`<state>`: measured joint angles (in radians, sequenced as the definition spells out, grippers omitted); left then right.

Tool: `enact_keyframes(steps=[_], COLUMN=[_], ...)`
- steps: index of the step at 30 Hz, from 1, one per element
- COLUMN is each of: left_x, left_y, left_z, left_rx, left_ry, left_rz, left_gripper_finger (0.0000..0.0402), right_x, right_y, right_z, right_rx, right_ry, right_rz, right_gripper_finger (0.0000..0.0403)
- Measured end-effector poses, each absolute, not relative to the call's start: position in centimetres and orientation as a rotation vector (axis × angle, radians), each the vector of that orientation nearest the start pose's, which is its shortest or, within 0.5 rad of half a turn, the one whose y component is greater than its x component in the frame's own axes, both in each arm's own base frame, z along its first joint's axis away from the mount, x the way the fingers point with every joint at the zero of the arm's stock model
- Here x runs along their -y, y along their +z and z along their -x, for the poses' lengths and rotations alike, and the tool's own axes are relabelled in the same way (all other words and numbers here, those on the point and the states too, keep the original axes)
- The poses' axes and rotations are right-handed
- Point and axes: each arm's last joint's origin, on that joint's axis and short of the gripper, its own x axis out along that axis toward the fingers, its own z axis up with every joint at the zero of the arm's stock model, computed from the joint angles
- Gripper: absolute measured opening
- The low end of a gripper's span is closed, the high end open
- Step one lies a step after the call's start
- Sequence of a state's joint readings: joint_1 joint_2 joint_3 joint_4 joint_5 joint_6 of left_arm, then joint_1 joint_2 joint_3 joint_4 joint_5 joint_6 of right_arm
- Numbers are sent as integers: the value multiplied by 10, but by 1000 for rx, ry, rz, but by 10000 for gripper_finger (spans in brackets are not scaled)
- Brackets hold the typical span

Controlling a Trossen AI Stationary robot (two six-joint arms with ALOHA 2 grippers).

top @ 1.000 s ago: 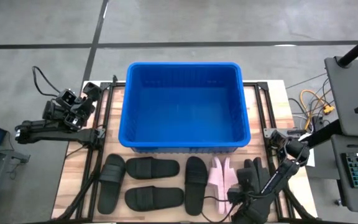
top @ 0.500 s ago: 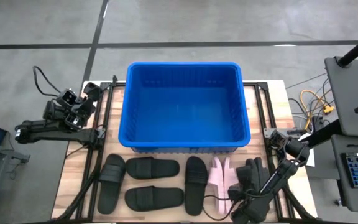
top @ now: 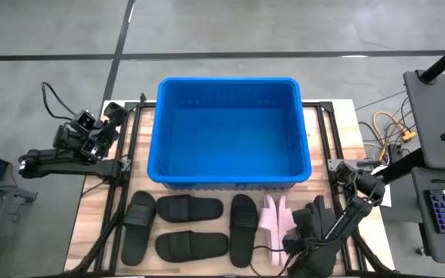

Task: Pick and place slides into bin
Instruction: Put the black slide into the blue bin

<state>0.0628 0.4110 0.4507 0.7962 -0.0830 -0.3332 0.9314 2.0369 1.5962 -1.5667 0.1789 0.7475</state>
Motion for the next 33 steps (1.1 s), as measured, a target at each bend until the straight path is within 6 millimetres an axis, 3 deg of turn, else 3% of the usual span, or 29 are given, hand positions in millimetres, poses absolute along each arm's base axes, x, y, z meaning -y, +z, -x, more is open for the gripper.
enact_keyframes(steps=[13, 23, 28, 33], left_x=[-8, -8, -8, -8], left_y=[350, 350, 350, 350], left_z=[-85, -85, -85, -85], left_rx=[851, 852, 851, 852], left_ry=[-3, -3, -3, 8], left_rz=[321, 321, 321, 326], left_gripper_finger=[217, 217, 217, 217], right_x=[-277, -252, -233, -214], right_y=[246, 318, 357, 395], right_z=[-210, -192, -188, -185], right_rx=[-1656, -1545, -1375, -1057], right_ry=[-39, 1, -15, -6], right_rz=[400, 91, -94, -168], right_gripper_finger=[13, 13, 13, 13])
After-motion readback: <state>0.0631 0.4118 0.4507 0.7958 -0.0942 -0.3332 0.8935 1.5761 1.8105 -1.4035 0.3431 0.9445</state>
